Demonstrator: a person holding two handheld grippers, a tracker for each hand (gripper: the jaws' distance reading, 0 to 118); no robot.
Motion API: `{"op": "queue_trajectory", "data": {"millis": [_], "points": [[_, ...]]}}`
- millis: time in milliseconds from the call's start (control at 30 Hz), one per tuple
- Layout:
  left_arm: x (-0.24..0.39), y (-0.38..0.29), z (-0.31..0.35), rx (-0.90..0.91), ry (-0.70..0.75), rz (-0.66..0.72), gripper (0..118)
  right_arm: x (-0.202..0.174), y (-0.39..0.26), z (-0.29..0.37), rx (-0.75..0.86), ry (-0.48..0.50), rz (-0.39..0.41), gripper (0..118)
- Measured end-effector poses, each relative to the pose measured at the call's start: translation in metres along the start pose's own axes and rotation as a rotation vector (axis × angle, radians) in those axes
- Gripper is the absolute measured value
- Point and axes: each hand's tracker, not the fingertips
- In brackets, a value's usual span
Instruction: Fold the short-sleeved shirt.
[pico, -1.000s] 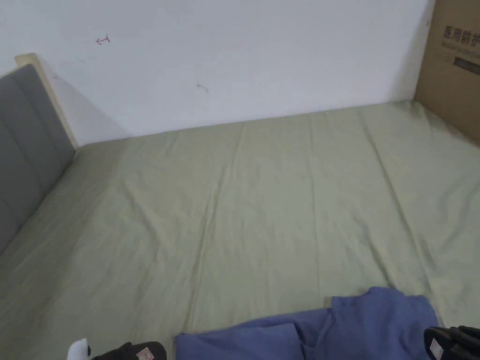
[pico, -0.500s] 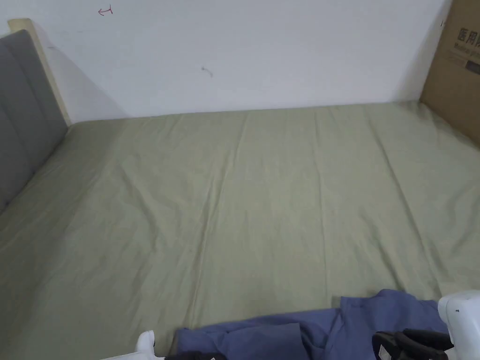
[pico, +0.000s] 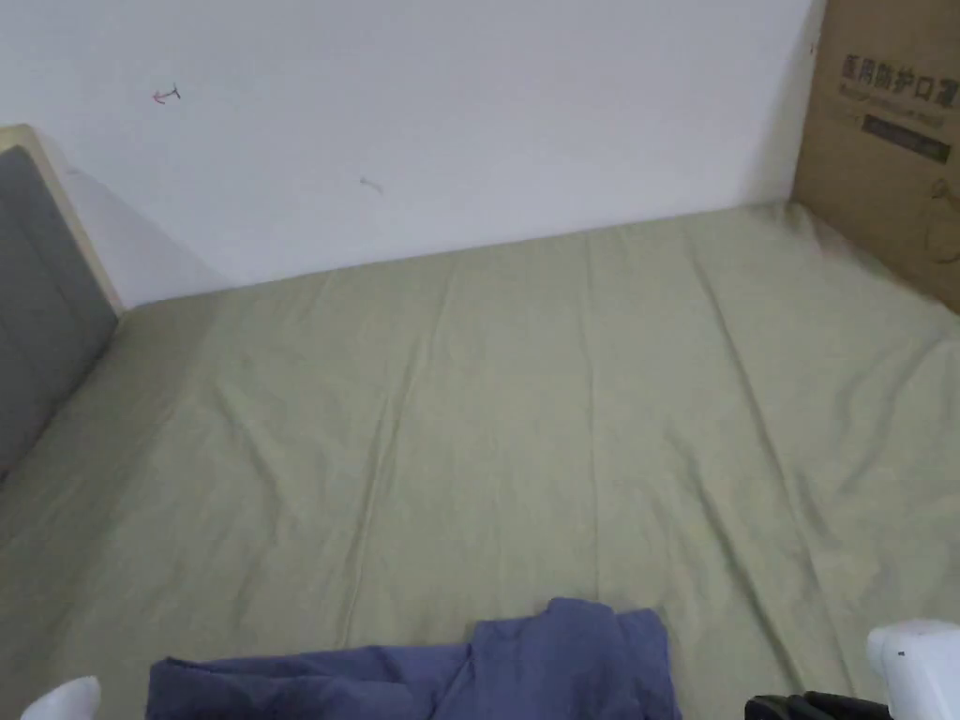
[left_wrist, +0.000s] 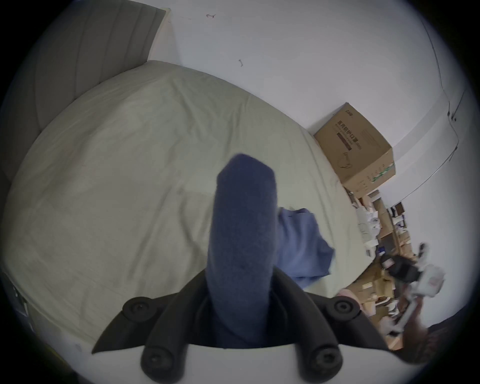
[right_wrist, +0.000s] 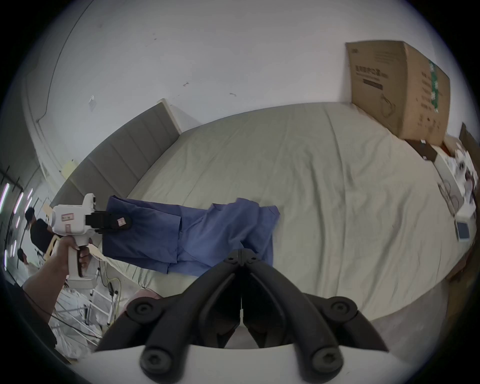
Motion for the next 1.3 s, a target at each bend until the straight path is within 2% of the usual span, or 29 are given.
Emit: {"op": "queue_trajectory", "data": {"millis": [100,200,233,267,333,367,400,467,533,567,600,633,667,700,733,767,833,967,1000,1100,1167,1300], "points": [[0.044,-0.005,-0.049,-0.062,-0.159,0.049,5,0.02,-0.008,0.01,-0.001,-0.009,-0.043,0],[0.083,-0.001,-0.109,-0.105,-0.217,0.055,6,0.04,-0.011,0.028,0.028,-0.041,-0.078,0],[0.1,-0.003,-0.135,-0.114,-0.241,0.057,15,0.046,-0.011,0.034,0.038,-0.053,-0.09,0],[0.115,-0.007,-0.162,-0.124,-0.284,0.071,37,0.053,-0.012,0.04,0.049,-0.066,-0.103,0],[0.132,-0.018,-0.216,-0.213,-0.358,0.118,112,0.063,-0.013,0.05,0.057,-0.093,-0.132,0],[0.137,-0.024,-0.233,-0.259,-0.363,0.138,118,0.068,-0.013,0.054,0.06,-0.105,-0.146,0],[0.14,-0.03,-0.24,-0.265,-0.329,0.155,112,0.073,-0.013,0.059,0.073,-0.107,-0.164,0],[0.142,-0.032,-0.238,-0.223,-0.282,0.153,110,0.08,-0.014,0.067,0.098,-0.107,-0.186,0],[0.145,-0.022,-0.219,-0.169,-0.295,0.09,110,0.085,-0.014,0.069,0.107,-0.114,-0.194,0],[0.147,-0.016,-0.205,-0.142,-0.292,0.044,105,0.087,-0.014,0.069,0.11,-0.114,-0.198,0],[0.149,-0.008,-0.189,-0.097,-0.281,-0.015,93,0.088,-0.013,0.067,0.11,-0.113,-0.201,0],[0.153,0.006,-0.162,-0.03,-0.241,-0.097,68,0.09,-0.012,0.065,0.11,-0.111,-0.202,0],[0.158,0.014,-0.141,0.009,-0.2,-0.153,68,0.09,-0.011,0.063,0.108,-0.108,-0.203,0],[0.165,0.02,-0.119,0.041,-0.141,-0.218,57,0.091,-0.011,0.059,0.107,-0.104,-0.203,0],[0.175,0.024,-0.111,0.048,-0.096,-0.268,22,0.091,-0.01,0.057,0.107,-0.1,-0.202,0],[0.182,0.027,-0.106,0.052,-0.063,-0.311,1,0.09,-0.01,0.056,0.108,-0.097,-0.201,0],[0.192,0.025,-0.136,-0.035,-0.143,-0.305,1,0.088,-0.01,0.055,0.113,-0.086,-0.205,0],[0.211,0.01,-0.202,-0.189,-0.109,-0.324,1,0.087,-0.013,0.058,0.11,-0.072,-0.206,0],[0.218,0.006,-0.217,-0.236,-0.052,-0.353,1,0.088,-0.014,0.059,0.113,-0.072,-0.196,0],[0.227,-0.018,-0.272,-0.338,-0.067,-0.342,1,0.09,-0.017,0.06,0.116,-0.134,-0.099,0],[0.226,-0.027,-0.286,-0.305,-0.034,-0.365,1,0.094,-0.017,0.058,0.103,-0.142,-0.106,0],[0.187,-0.056,-0.294,-0.262,-0.176,-0.123,1,0.1,-0.016,0.055,0.099,-0.116,-0.162,0]]}}
